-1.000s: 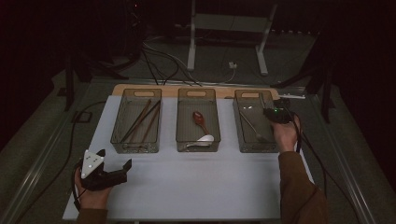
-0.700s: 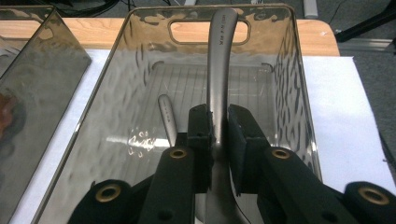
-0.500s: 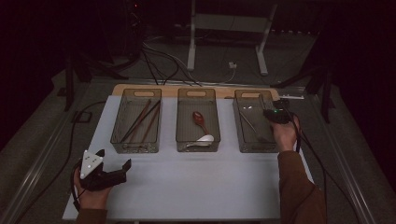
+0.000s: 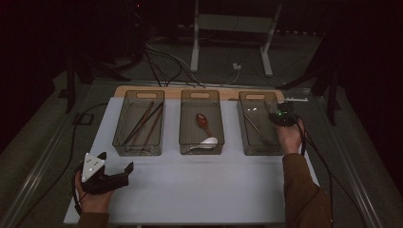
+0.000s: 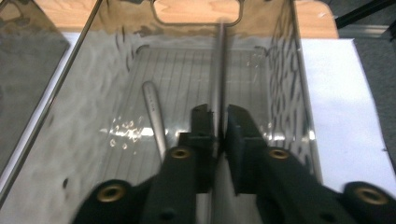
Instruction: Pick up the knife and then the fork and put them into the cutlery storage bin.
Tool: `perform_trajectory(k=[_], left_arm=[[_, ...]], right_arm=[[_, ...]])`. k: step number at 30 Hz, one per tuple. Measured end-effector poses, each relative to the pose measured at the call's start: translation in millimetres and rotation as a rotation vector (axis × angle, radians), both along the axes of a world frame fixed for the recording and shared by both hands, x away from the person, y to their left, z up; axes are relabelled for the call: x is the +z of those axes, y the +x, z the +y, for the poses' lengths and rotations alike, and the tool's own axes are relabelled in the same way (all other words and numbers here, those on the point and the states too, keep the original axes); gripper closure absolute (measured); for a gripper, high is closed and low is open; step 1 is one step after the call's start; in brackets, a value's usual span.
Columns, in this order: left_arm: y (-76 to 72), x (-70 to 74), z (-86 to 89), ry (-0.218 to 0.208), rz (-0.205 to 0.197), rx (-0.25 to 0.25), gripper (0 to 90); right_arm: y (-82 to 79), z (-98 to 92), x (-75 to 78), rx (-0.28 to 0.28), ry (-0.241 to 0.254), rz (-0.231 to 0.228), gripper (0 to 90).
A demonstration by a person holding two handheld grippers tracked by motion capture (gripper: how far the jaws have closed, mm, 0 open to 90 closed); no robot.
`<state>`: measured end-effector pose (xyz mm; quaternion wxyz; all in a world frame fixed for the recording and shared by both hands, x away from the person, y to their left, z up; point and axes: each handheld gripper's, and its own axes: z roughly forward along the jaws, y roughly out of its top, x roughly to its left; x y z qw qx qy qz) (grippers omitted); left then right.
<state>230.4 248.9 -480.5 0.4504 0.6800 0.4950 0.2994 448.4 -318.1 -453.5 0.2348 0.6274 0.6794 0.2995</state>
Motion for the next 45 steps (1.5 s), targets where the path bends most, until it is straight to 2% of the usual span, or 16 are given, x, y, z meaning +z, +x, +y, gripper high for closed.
perform_trajectory(k=[3, 9, 13, 17, 19, 22, 27, 29, 32, 35, 41, 45], left_arm=[[0.0, -0.1, -0.1, -0.001, 0.000, 0.000, 0.7], [0.1, -0.4, -0.7, 0.002, 0.000, -0.001, 0.7], [0.3, -0.5, -1.3, 0.005, 0.002, -0.002, 0.7], [0.4, -0.7, -1.1, 0.005, 0.002, -0.001, 0.6], [0.3, -0.7, -1.2, 0.006, 0.001, -0.002, 0.7], [0.1, -0.4, -1.8, 0.006, 0.001, -0.003, 0.7], [0.5, -0.9, -2.5, 0.006, 0.003, -0.006, 0.7], [0.5, -0.7, -2.7, 0.007, 0.002, -0.005, 0.7], [0.5, -0.8, -2.7, 0.008, 0.004, -0.004, 0.7], [0.6, -0.7, -2.2, 0.008, 0.004, -0.003, 0.7], [1.0, -0.5, -1.5, 0.009, 0.004, -0.002, 0.7], [1.1, 0.0, -1.2, 0.010, 0.003, -0.002, 0.7]], right_arm=[[0.4, -1.5, 6.2, -0.021, -0.004, -0.002, 90.0], [-2.4, -3.2, 7.9, -0.009, 0.006, -0.001, 89.3], [-4.2, -1.7, 5.8, 0.027, 0.030, 0.005, 79.3], [-7.9, 3.9, 5.9, 0.068, 0.003, 0.030, 73.1], [-10.9, 5.1, 6.5, 0.077, -0.014, 0.023, 71.8], [-15.1, 3.5, 7.6, 0.083, 0.013, 0.014, 69.8], [-22.5, 1.2, 6.3, 0.110, 0.052, -0.012, 55.4], [-25.0, -0.5, 5.1, 0.127, 0.087, -0.018, 52.9], [-28.0, -1.3, 3.6, 0.131, 0.097, -0.021, 45.2], [-30.0, -3.2, 2.5, 0.130, 0.131, -0.020, 36.2], [-36.5, -3.0, 4.0, 0.118, 0.147, -0.042, 18.1], [-41.9, -0.7, 7.0, 0.113, 0.149, -0.061, 12.4]])
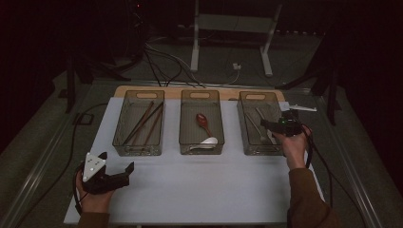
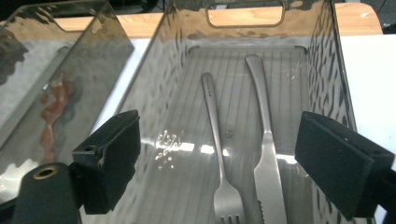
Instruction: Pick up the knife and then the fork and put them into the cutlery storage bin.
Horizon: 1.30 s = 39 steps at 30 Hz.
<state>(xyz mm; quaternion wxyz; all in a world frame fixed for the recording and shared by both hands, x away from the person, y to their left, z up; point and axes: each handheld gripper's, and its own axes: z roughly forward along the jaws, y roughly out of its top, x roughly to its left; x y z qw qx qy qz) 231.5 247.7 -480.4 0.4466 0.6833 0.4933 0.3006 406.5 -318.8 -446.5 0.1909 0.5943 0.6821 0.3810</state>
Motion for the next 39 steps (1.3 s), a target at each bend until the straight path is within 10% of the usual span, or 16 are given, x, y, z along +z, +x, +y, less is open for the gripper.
perform_trajectory(k=[39], left_arm=[[9.8, 12.8, 6.1, -0.007, -0.011, -0.007, 0.6]], right_arm=[[-83.8, 24.2, 1.1, 0.143, -0.002, -0.228, 0.9]])
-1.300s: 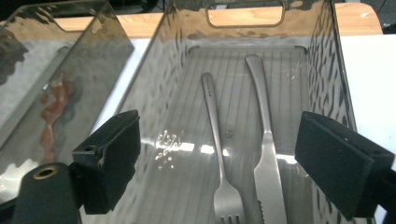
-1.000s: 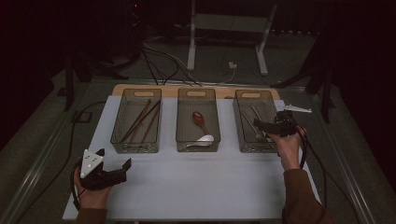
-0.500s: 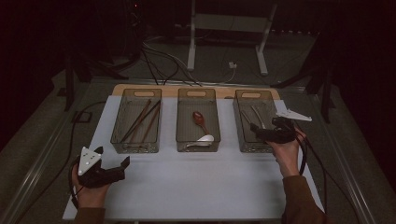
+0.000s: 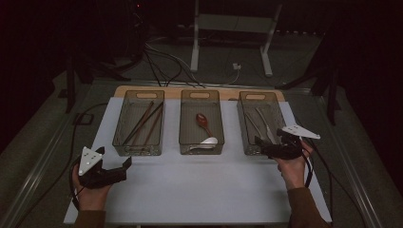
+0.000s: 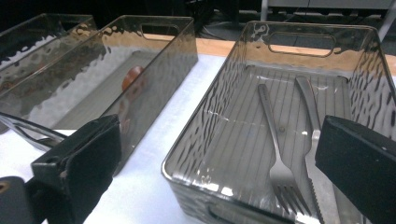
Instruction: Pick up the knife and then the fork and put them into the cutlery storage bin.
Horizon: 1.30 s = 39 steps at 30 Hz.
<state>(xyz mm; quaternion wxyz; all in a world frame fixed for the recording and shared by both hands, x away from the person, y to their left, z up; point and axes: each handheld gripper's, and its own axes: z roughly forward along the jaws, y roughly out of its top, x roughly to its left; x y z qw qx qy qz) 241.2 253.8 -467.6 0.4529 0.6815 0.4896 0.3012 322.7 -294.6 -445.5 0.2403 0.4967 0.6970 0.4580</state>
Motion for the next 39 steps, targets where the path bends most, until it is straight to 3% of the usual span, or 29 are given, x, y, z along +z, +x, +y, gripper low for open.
perform_trajectory(k=[24, 39], left_arm=[[3.1, 2.3, 1.8, -0.018, -0.005, -0.019, 0.6], [2.0, 0.7, 2.3, -0.036, -0.012, -0.038, 0.6]], right_arm=[[-51.2, 0.3, -25.6, 0.079, -0.031, -0.080, 0.9], [-64.7, -10.3, -30.0, 0.069, -0.015, -0.109, 0.9]])
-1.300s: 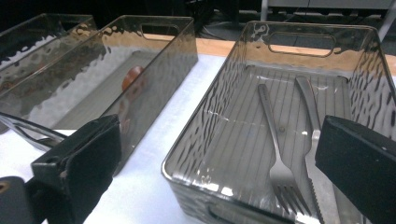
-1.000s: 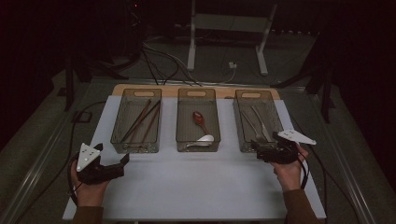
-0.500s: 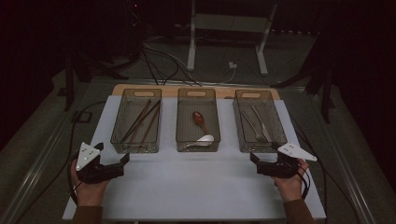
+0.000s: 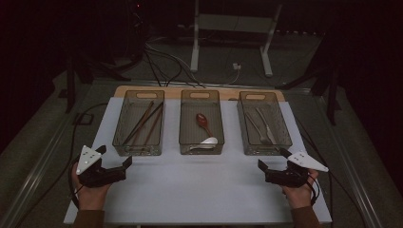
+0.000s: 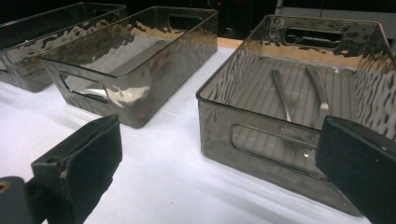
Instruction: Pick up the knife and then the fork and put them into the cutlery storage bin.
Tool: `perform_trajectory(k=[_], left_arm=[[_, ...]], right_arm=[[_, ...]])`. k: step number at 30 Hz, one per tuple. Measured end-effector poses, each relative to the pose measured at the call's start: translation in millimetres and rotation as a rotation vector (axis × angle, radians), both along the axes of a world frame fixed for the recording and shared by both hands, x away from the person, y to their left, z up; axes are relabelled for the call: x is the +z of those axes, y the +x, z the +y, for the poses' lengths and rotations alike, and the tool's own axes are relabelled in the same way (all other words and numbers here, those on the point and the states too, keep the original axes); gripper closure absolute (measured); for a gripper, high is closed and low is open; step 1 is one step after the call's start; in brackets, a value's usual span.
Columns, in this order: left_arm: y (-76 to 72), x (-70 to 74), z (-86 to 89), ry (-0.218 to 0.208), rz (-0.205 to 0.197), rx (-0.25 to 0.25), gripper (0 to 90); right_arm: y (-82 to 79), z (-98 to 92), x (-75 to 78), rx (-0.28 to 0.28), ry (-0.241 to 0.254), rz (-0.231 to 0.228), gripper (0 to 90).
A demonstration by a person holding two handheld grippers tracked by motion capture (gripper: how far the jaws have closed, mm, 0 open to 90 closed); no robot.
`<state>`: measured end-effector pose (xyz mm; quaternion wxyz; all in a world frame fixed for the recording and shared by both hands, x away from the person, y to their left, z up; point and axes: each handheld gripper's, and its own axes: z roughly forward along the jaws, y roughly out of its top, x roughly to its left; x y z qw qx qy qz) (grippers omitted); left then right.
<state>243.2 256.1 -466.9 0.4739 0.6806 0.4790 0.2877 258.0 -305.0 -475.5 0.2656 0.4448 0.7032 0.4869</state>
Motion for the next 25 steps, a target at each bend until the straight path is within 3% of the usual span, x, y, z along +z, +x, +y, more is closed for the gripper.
perform_trajectory(k=[12, 17, 25], left_arm=[[-3.5, -2.6, 2.7, -0.031, -0.026, -0.011, 0.6], [-3.8, -4.0, 1.1, -0.025, -0.032, -0.018, 0.6], [-4.0, -4.6, -1.6, -0.019, -0.029, -0.019, 0.6]], right_arm=[[-4.7, -2.6, -1.5, -0.011, -0.009, -0.025, 0.9], [-3.8, -2.8, -3.5, -0.003, -0.027, -0.026, 0.9], [-4.4, -6.8, -2.7, -0.012, -0.012, -0.029, 0.9]])
